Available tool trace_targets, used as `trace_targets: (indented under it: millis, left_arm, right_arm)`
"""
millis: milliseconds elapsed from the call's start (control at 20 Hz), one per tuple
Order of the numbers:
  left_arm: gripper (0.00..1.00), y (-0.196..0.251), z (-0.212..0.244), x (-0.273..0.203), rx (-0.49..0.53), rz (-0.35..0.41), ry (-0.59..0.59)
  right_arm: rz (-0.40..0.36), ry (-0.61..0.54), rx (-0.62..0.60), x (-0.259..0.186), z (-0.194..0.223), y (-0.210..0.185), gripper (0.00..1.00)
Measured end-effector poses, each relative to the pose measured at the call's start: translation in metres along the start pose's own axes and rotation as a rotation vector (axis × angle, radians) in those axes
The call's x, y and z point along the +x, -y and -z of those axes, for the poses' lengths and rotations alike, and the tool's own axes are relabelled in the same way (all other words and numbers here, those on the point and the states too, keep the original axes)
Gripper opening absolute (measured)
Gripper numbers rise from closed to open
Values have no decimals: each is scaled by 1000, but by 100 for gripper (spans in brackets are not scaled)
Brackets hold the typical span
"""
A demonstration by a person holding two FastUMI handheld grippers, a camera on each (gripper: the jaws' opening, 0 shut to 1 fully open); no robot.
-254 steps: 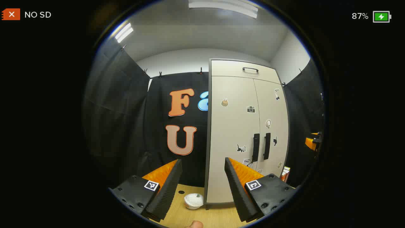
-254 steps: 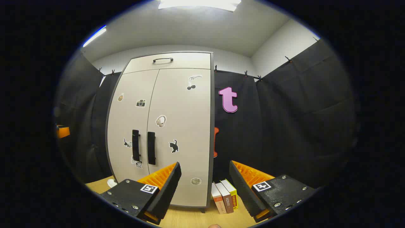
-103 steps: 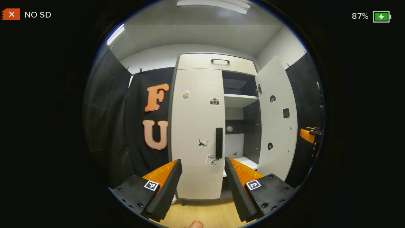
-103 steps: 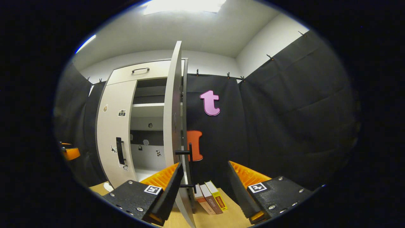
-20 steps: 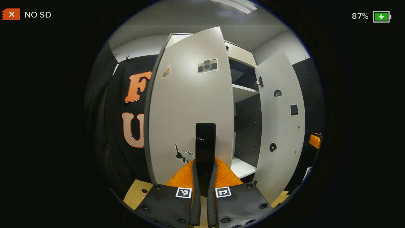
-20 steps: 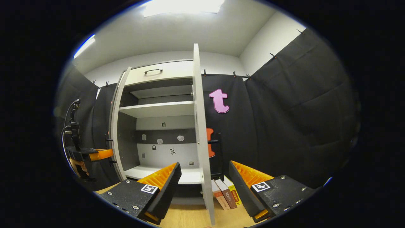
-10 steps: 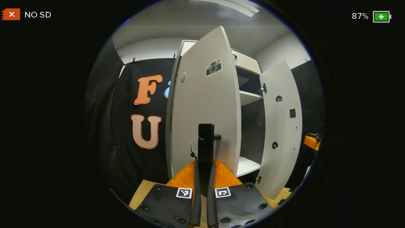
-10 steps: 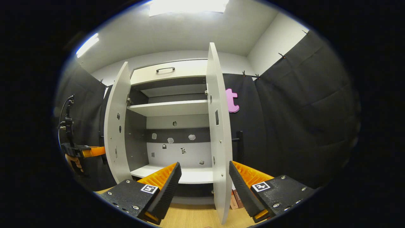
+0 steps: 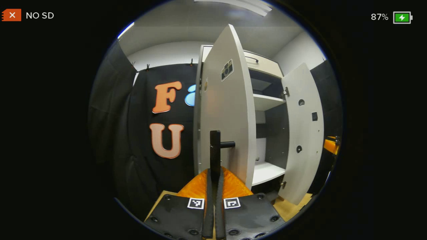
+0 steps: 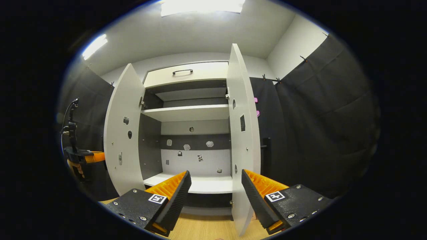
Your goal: Open the right door of the double-door shoe cabinet with the right hand, and open the left door with the left hand.
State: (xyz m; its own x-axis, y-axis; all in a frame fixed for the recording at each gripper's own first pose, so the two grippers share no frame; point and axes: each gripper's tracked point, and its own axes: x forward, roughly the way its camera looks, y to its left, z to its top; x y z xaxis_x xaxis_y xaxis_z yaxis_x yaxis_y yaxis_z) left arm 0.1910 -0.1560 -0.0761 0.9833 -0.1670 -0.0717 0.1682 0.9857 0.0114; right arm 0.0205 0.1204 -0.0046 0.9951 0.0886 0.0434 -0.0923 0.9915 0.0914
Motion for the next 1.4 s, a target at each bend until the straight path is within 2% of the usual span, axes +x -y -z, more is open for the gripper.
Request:
trace_targets:
  millis: [550,650,850,1050,1250,1350,1400]
  left_arm:
    - [4,-15,1,-4,-19,-64,1]
    - [4,-22,3,-6,-23,-94,-10]
    - [3,-11,3,-9,-85,-48,-17]
    - [4,-6,-2,-13,-135,-43,-3]
    - [16,-24,-8,-16,-87,-121,30]
    - [17,-28,-13,-21,-71,-140,45]
    - [27,-27,-15,-21,-62,-149,51]
  right_arm:
    - [-28,-13,3,12,9,-18,92]
    - [-31,-28,-5,16,13,-18,92]
    - [-26,-39,-18,20,15,-16,92]
    - [-23,-40,-7,17,11,-12,92]
    - [-9,-33,-10,12,6,-2,92]
    - [-2,-27,-12,9,2,3,92]
    - [3,-24,-12,7,1,6,92]
